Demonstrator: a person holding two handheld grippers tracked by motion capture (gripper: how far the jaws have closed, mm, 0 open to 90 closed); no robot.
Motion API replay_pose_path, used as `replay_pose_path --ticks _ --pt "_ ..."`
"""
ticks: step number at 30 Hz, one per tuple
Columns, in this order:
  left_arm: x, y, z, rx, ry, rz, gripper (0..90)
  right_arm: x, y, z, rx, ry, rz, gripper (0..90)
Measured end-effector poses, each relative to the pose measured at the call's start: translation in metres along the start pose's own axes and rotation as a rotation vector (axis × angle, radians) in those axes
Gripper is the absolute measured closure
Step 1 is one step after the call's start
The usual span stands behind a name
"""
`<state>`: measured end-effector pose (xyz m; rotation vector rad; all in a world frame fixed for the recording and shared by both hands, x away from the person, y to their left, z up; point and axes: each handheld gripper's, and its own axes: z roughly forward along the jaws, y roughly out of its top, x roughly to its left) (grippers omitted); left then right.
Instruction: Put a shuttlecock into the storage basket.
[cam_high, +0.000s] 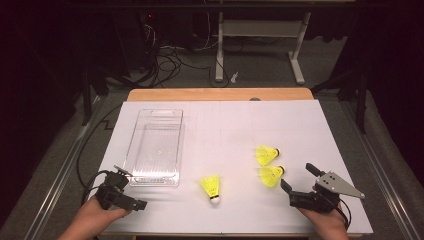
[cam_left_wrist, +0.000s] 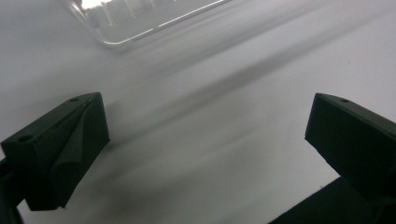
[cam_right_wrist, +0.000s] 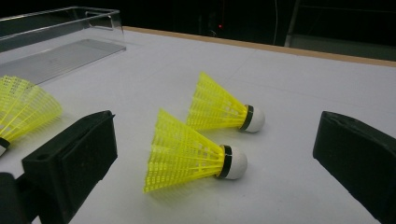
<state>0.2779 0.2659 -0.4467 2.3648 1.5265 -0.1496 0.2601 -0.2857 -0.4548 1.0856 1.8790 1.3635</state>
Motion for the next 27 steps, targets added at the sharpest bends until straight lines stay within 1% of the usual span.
replay_pose_path --ticks 1,2,3,6,9,12,15,17,18,20,22,27 --pt "0.000 0.000 0.000 0.004 -0.001 -0.002 0.8 0.000 0.000 0.000 0.001 0.000 -0.001 0.4" --pt "0.000 0.001 0.000 0.020 0.007 0.010 0.8 0.000 0.000 0.000 0.002 0.000 0.000 0.4" --pt "-0.001 0.001 0.000 0.032 0.010 0.012 0.8 0.001 0.001 0.000 0.003 0.000 0.000 0.4" --pt "-0.003 0.002 -0.002 0.063 0.007 0.015 0.8 0.001 0.003 -0.001 -0.007 -0.004 0.002 0.3" --pt "-0.005 0.003 -0.002 0.078 -0.001 0.019 0.8 0.001 0.004 -0.002 -0.011 0.000 0.011 0.4" --pt "-0.005 0.005 -0.002 0.106 -0.018 0.019 0.8 0.002 0.005 -0.002 -0.007 0.002 0.006 0.3" --pt "-0.006 0.007 -0.004 0.124 -0.014 0.020 0.8 0.003 0.006 -0.003 -0.013 -0.004 0.000 0.3" --pt "-0.005 0.008 -0.006 0.134 -0.018 0.012 0.8 0.003 0.006 -0.004 -0.025 -0.008 -0.004 0.3" --pt "-0.005 0.008 -0.007 0.143 -0.012 0.013 0.8 0.003 0.006 -0.004 -0.026 -0.010 -0.004 0.3" --pt "-0.005 0.009 -0.007 0.158 -0.010 0.017 0.8 0.003 0.005 -0.004 -0.026 -0.009 -0.004 0.3" --pt "-0.007 0.009 -0.007 0.184 -0.005 0.030 0.8 0.002 0.005 -0.004 -0.024 -0.006 -0.003 0.3" --pt "-0.011 0.011 -0.006 0.213 -0.009 0.044 0.8 0.003 0.005 -0.004 -0.018 -0.007 -0.007 0.3"
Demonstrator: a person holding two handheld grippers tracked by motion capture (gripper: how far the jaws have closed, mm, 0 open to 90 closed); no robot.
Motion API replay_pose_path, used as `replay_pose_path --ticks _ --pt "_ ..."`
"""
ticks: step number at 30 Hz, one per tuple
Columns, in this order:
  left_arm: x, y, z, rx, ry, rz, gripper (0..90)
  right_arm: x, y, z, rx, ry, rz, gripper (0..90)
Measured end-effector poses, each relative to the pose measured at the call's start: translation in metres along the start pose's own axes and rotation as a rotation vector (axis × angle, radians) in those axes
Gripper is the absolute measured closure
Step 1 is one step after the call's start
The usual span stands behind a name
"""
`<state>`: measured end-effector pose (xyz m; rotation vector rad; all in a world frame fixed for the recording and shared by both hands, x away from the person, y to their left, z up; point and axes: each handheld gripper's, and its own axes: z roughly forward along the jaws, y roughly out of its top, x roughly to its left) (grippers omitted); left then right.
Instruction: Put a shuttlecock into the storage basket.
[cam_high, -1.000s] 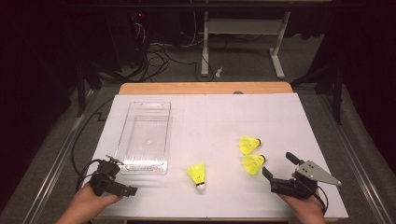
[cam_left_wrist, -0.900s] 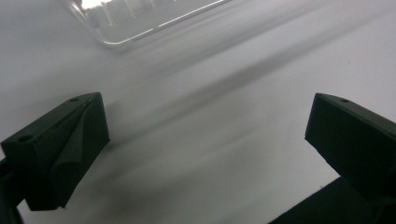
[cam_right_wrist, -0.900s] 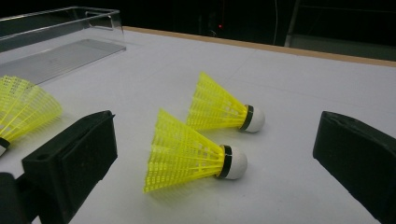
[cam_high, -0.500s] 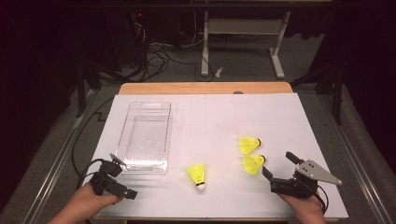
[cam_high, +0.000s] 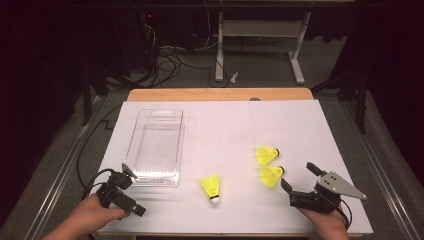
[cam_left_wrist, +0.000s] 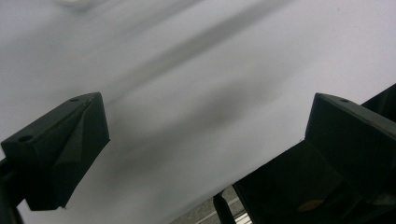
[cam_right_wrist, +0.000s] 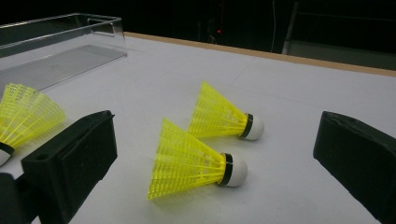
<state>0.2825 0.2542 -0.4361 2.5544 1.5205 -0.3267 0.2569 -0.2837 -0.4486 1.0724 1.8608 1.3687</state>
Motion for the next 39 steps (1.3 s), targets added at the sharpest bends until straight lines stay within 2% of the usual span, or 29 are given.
replay_pose_path --ticks 9,16,24,26,36,39 --pt "-0.008 0.003 0.002 0.039 0.001 0.031 0.9 0.000 0.000 -0.001 0.002 0.013 -0.002 0.3" --pt "-0.015 0.007 0.000 0.041 0.014 0.059 0.9 0.002 -0.002 0.002 0.014 0.025 -0.007 0.3" --pt "-0.029 0.010 0.003 0.048 0.004 0.091 0.9 0.002 -0.002 0.003 0.021 0.039 -0.006 0.3" --pt "-0.033 0.012 0.004 0.060 -0.004 0.108 0.9 0.002 -0.002 0.003 0.021 0.039 -0.004 0.3" --pt "-0.054 0.026 0.007 0.051 -0.019 0.157 0.9 0.002 -0.004 0.004 0.022 0.044 0.001 0.4" --pt "-0.060 0.029 0.010 0.052 -0.035 0.170 0.9 0.002 -0.004 0.004 0.026 0.041 0.001 0.4"
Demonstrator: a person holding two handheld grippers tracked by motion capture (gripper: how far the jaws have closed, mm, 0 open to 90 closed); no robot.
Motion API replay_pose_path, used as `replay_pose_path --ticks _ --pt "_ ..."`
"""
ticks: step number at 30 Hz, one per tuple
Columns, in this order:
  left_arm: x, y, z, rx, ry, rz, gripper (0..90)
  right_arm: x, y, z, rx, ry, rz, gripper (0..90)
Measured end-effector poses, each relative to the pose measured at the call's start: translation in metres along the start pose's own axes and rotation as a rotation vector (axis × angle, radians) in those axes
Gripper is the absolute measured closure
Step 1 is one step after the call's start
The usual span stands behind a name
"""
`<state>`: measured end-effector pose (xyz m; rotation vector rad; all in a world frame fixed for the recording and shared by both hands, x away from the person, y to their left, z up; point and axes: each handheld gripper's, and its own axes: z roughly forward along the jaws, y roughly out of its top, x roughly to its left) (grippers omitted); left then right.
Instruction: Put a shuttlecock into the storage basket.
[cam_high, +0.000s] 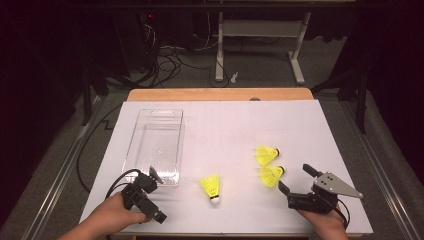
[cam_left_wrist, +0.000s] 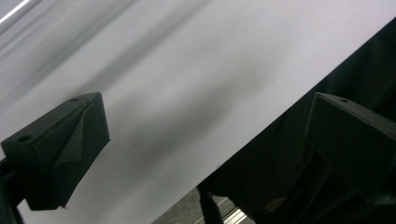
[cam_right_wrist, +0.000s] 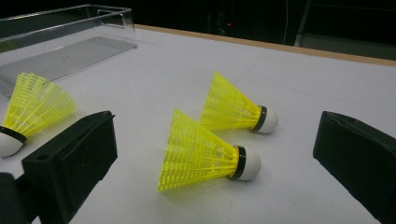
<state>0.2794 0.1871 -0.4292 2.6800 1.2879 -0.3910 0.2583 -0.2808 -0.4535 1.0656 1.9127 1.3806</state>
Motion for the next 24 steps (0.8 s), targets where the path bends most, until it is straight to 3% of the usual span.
replay_pose_path --ticks 24 --pt "-0.038 0.033 0.016 0.022 -0.034 0.110 0.8 0.000 0.000 0.000 0.000 0.003 0.001 0.4"
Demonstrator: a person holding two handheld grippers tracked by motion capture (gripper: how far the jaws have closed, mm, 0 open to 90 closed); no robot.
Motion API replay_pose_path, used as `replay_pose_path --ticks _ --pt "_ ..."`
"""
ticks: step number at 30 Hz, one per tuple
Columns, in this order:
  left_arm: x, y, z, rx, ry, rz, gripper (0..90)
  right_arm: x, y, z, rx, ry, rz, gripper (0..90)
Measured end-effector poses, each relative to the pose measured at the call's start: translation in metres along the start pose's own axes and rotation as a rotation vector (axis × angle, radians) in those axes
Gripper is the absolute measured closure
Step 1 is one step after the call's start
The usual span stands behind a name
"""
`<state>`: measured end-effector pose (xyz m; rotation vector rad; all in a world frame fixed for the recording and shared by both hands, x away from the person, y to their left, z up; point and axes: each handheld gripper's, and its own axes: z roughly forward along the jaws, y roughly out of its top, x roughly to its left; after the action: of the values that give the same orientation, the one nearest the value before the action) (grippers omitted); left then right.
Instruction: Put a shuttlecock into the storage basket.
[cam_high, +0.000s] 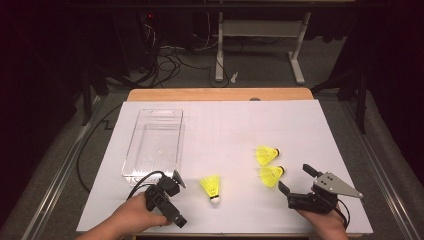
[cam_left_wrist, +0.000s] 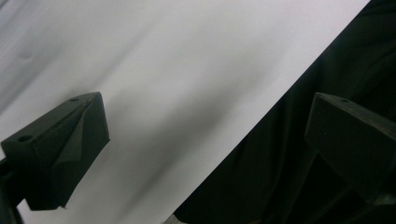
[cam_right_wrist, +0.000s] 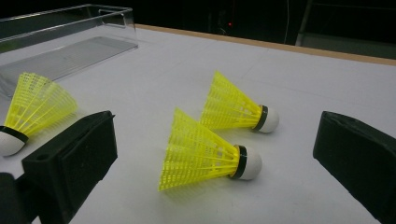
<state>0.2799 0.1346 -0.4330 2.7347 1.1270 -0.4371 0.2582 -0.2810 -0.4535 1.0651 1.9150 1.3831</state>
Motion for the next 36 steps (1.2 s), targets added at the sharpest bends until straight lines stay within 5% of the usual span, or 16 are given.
replay_pose_path --ticks 24,36 --pt "-0.035 0.038 0.007 0.027 -0.007 0.108 0.8 0.000 0.001 -0.001 -0.006 0.005 -0.001 0.4" --pt "-0.051 0.056 -0.007 0.028 -0.008 0.168 0.8 -0.001 0.001 -0.002 -0.008 0.006 0.000 0.4"
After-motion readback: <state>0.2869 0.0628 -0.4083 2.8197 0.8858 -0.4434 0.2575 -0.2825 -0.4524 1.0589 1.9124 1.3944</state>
